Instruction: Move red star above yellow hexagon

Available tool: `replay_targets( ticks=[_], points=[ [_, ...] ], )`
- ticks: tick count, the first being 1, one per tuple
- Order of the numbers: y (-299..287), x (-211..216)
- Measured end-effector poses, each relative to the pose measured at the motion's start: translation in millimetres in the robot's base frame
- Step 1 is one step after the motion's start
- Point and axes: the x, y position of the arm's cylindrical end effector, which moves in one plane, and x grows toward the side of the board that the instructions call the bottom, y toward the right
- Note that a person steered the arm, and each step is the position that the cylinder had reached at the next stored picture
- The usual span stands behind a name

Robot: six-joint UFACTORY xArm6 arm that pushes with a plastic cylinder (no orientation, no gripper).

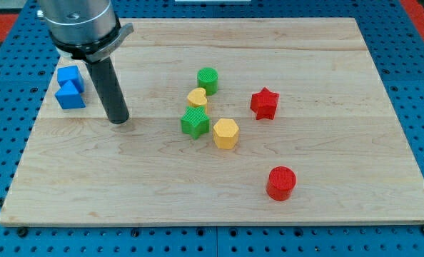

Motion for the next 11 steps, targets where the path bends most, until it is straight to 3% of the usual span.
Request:
replay_targets(
  ticks=[2, 3, 4, 5, 6, 7, 8, 10, 11],
  points=[
    [50, 29],
    [89, 73],
    [172, 156],
    [278, 156],
    [282, 79],
    [299, 77],
    [300, -13],
    [218, -42],
    [220, -33]
  ],
)
